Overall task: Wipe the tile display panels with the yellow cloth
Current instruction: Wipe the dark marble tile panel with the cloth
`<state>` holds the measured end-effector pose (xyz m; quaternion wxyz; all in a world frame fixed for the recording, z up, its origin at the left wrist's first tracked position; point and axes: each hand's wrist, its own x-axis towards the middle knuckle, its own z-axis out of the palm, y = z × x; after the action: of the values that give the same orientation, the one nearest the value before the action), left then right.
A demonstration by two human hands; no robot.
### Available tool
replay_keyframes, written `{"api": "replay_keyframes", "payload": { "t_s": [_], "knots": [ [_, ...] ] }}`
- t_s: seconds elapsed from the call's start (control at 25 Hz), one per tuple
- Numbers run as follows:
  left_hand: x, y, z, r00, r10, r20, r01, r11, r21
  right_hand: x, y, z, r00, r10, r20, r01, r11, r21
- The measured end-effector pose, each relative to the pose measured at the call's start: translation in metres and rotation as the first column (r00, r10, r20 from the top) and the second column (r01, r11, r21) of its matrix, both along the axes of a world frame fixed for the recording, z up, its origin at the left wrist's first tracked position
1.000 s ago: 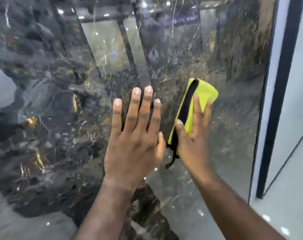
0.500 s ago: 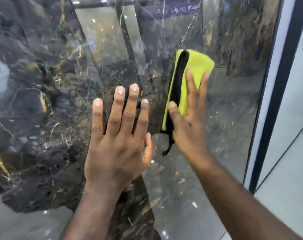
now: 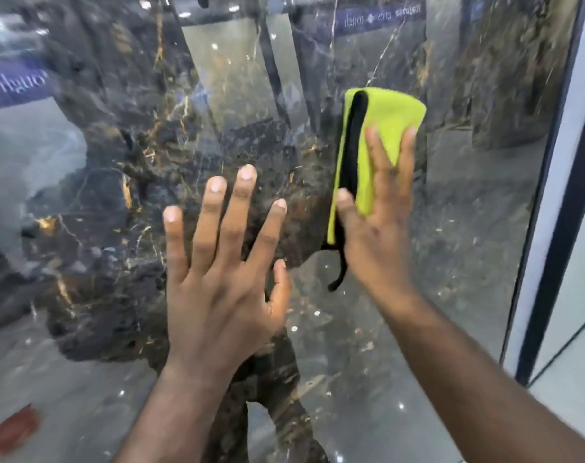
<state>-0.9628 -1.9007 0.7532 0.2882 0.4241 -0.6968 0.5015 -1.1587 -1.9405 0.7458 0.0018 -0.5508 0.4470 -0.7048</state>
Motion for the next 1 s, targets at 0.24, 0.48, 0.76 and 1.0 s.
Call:
{"api": "replay_keyframes", "payload": {
  "t_s": [0.24, 0.48, 0.76, 1.0],
  "knots": [
    [0.06, 0.038, -0.013, 0.997, 0.052, -0.056, -0.051, 0.998, 0.027, 0.11, 0.051, -0.063, 0.936, -0.074, 0.344, -0.02, 0.965, 0.261],
    [0.151, 0.08, 0.005, 0.988, 0.083, -0.133, -0.083, 0.997, 0.003, 0.126, 0.048, 0.009, 0.986, -0.012, 0.164, 0.013, 1.0, -0.006],
    [0.223, 0.099, -0.005, 1.0, 0.001, -0.029, 0.0, 0.999, 0.042, 0.234, 0.125, -0.029, 0.995, 0.084, 0.06, -0.091, 0.989, 0.113],
    [0.238, 0.099, -0.016, 1.0, -0.029, -0.002, 0.029, 0.999, 0.014, 0.235, 0.118, -0.028, 0.892, -0.089, 0.442, -0.047, 0.957, 0.287]
  ]
}}
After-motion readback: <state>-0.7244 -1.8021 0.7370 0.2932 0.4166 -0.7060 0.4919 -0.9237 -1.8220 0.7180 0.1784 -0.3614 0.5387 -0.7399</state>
